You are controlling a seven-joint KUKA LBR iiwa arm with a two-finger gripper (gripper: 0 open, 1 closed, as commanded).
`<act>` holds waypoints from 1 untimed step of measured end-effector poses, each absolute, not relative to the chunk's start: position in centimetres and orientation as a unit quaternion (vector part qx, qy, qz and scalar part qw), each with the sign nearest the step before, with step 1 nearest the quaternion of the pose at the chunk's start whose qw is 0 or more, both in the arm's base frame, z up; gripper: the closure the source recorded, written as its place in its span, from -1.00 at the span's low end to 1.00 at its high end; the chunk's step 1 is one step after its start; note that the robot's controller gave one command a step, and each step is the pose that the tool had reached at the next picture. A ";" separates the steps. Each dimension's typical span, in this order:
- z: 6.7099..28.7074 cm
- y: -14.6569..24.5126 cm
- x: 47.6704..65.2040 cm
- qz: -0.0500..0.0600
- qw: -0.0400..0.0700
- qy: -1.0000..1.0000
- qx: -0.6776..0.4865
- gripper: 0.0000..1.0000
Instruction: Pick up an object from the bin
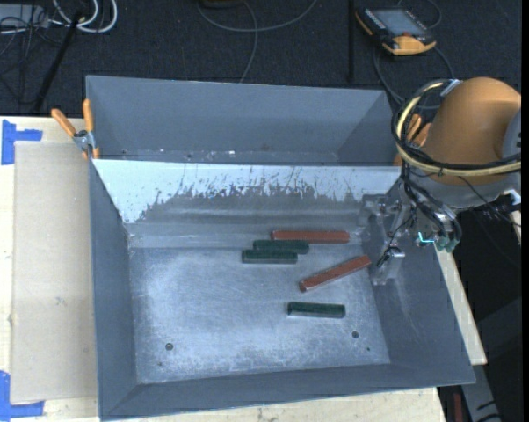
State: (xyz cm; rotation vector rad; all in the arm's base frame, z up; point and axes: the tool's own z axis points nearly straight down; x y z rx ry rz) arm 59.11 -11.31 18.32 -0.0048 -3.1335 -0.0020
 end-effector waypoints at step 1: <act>6.9 -10.1 62.3 0.000 -0.002 -0.987 0.163 -1.00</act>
Offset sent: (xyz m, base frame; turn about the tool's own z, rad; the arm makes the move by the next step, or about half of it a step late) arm 0.0309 0.0100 -0.1132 -0.3310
